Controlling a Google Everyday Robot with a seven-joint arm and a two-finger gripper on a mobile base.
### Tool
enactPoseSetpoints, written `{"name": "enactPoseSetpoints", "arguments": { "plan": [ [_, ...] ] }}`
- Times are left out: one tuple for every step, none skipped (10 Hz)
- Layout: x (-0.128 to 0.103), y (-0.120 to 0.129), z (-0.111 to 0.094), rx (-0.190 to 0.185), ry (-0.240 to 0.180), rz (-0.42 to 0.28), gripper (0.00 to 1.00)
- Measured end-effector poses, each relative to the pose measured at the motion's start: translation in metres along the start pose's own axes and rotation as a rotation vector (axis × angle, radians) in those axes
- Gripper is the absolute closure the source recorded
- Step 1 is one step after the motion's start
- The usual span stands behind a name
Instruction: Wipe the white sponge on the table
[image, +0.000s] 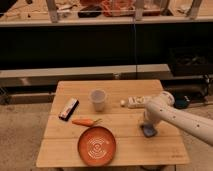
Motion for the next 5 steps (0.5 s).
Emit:
{"name": "enactPoseSetpoints", "arguments": {
  "plan": [
    [0.0, -0.001, 0.001, 0.001, 0.0, -0.001, 0.66],
    [-0.001, -0.002, 0.001, 0.001, 0.004, -0.004, 0.66],
    [-0.004, -0.005, -0.002, 0.003, 0.008, -0.009, 0.66],
    [-0.01, -0.018, -0.014, 0.005, 0.031, -0.027, 0.66],
    [-0.012, -0.025, -0.019, 0.003, 0.042, -0.041, 0.66]
  ]
}}
